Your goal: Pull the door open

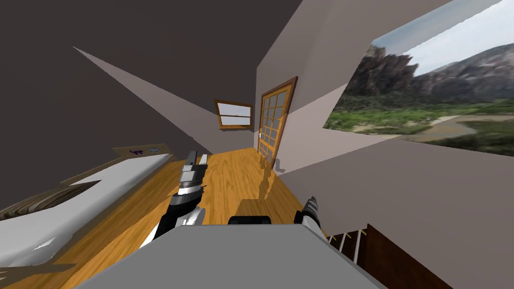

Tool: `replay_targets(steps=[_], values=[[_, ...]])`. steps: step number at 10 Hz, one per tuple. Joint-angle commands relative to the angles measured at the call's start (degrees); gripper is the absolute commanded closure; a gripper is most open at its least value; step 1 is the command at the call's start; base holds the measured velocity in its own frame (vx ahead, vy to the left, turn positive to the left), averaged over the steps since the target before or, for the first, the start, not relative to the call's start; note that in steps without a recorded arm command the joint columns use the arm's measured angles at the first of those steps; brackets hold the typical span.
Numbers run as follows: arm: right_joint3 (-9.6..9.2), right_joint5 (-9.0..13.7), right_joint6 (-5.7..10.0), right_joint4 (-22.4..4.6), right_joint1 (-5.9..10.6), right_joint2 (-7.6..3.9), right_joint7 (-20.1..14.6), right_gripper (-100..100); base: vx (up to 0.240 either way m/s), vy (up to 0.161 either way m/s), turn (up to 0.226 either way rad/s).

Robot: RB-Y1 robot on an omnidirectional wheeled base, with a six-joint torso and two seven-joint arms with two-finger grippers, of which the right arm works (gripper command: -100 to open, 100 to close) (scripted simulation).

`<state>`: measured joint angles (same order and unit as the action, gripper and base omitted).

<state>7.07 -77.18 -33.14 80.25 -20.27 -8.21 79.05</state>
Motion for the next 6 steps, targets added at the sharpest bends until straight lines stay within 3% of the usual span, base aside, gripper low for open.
replay_targets(steps=[1,6], values=[[0.1,-1.2,-0.91,-0.6,0.06,0.09,1.6,-100,-0.1,0.027,-0.343],[0.5,-6.0,-3.91,-3.5,0.41,0.23,6.5,-100,-0.133,0.024,-0.359]])
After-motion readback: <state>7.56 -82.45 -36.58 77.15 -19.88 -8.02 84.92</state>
